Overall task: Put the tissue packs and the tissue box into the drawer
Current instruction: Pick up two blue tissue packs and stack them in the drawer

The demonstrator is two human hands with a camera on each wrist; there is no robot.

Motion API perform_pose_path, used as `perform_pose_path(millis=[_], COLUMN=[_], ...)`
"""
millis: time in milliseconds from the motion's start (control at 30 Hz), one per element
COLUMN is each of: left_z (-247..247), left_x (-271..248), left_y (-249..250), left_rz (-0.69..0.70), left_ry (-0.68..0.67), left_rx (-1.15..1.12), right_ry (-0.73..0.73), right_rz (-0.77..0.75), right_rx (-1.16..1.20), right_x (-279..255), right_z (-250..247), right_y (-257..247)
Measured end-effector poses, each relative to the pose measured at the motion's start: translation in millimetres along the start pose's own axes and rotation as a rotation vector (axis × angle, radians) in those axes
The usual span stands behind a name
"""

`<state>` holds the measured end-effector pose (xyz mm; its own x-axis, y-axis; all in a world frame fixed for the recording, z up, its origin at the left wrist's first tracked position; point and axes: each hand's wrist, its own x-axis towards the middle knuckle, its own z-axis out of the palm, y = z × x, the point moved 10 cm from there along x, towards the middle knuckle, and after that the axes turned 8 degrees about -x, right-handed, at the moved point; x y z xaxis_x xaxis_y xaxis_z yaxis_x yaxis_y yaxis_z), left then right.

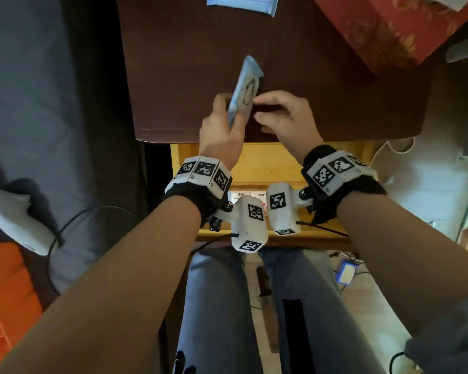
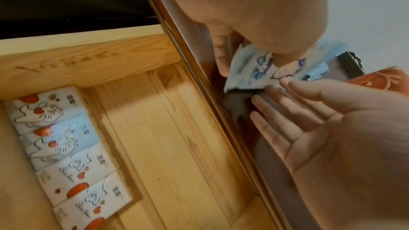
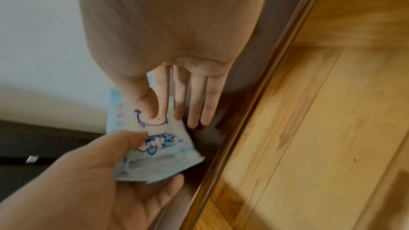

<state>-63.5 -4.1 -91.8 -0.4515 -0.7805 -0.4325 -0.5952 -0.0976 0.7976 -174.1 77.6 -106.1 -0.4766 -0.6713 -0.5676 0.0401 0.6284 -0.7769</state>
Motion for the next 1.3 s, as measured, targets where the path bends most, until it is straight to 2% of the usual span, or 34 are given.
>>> perform_pose_path(millis=[133, 300, 467, 600, 667, 767, 833, 967, 1033, 1167, 1300], left_z=[9, 23, 30, 20, 15, 25, 32, 27, 30, 37, 22], left_x=[1, -3, 1, 10, 14, 17, 20, 35, 41, 54, 75], left_y=[-14, -31, -24, -24, -24, -23, -17, 1, 5, 18, 23], left_rz=[-0.12, -0.28, -0.31, -0.336, -0.346, -0.409, -0.389, -0.225, -0.207, -0.173, -0.095], left_ry=[-0.022, -0.097, -0.196, -0.103, -0.037, -0.105, -0.16, -0.113, -0.146, -0.202, -0.01], left_rx=[-0.127, -0.33, -0.349, -0.358, -0.396, -0.415, -0.388, -0.319, -0.324, -0.341, -0.262], right_ry=[0.087, 0.007, -0.008, -0.048, -0.029, -0.032, -0.066, -0.233, -0.289, -0.272, -0.092], right_rz=[0.079, 0.159, 0.1, 0.117, 0.175, 0.289, 0.328, 0.343, 0.333, 0.269, 0.219], right_rx=[0.034, 0.102, 0.103, 0.081, 0.169, 0.319, 0.337, 0.214, 0.138, 0.055, 0.087], right_x=[5, 9, 14, 18, 20, 21, 22, 23, 25, 39, 58], right_z=[-14, -17, -27, -29, -33, -37, -37, -30, -28, -33, -49], right_y=[12, 24, 16, 12, 16, 27, 31, 29, 26, 14, 7])
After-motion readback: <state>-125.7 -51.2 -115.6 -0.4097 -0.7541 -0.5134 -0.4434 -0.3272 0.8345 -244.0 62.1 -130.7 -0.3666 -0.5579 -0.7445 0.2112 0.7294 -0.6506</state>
